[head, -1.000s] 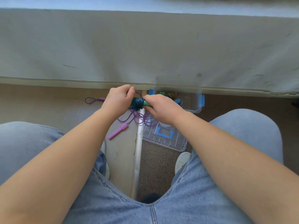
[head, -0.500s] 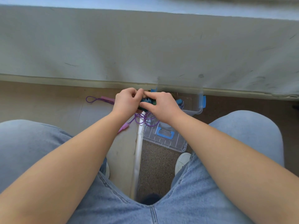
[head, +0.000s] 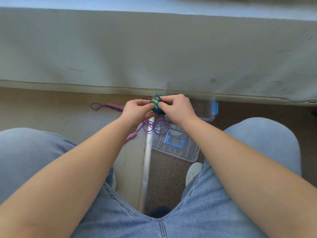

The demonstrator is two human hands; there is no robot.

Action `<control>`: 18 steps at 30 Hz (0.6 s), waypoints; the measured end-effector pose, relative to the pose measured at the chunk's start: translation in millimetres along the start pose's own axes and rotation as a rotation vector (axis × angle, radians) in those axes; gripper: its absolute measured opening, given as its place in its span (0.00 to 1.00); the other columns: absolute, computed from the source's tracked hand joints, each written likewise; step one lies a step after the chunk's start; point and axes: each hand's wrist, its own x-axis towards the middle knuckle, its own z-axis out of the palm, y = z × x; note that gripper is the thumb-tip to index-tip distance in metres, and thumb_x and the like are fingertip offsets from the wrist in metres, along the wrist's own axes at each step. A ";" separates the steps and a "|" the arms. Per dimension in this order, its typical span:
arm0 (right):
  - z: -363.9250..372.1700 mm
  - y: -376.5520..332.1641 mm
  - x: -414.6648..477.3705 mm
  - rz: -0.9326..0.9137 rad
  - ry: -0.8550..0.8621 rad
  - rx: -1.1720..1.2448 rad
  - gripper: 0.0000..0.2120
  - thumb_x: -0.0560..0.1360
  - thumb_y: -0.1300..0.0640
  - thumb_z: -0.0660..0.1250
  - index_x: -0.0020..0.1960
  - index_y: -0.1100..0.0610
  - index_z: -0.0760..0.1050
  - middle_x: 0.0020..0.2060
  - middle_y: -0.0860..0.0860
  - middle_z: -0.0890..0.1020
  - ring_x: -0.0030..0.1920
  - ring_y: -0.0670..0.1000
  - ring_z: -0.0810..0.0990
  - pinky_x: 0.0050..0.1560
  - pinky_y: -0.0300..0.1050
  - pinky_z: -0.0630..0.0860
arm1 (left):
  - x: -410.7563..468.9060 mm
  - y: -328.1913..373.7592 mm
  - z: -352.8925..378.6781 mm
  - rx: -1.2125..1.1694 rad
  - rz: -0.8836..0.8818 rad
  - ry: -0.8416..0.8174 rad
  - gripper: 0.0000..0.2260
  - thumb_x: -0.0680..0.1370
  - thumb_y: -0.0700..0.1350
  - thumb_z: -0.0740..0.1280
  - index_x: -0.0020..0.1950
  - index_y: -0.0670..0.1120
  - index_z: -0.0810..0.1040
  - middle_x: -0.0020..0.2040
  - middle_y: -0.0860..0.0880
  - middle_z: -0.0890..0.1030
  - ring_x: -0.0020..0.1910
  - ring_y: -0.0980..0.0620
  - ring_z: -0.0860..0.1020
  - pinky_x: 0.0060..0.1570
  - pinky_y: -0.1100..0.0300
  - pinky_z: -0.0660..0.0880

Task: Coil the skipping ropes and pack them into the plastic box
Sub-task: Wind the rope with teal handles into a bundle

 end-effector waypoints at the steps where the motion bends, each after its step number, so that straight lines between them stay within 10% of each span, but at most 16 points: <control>1: 0.1 0.4 -0.5 -0.029 0.004 -0.034 0.11 0.77 0.52 0.69 0.57 0.48 0.85 0.49 0.48 0.87 0.53 0.47 0.82 0.56 0.44 0.78 | 0.7 -0.9 -0.1 0.021 0.004 0.005 0.04 0.78 0.38 0.71 0.52 0.41 0.80 0.51 0.39 0.83 0.47 0.45 0.86 0.50 0.56 0.83; 7: 3.9 3.6 5.6 -0.153 0.079 -0.267 0.16 0.79 0.49 0.64 0.33 0.51 0.76 0.27 0.48 0.76 0.35 0.54 0.75 0.38 0.49 0.74 | 2.0 -2.0 0.7 0.069 0.041 -0.008 0.03 0.78 0.42 0.71 0.49 0.44 0.81 0.49 0.41 0.84 0.45 0.48 0.83 0.46 0.58 0.83; 18: 5.2 -0.8 5.6 -0.342 0.068 -0.410 0.15 0.81 0.61 0.63 0.66 0.58 0.79 0.49 0.58 0.77 0.48 0.58 0.79 0.50 0.53 0.78 | 5.7 1.8 -3.0 -0.129 0.044 -0.075 0.05 0.79 0.40 0.70 0.53 0.41 0.82 0.41 0.47 0.82 0.36 0.56 0.77 0.41 0.65 0.79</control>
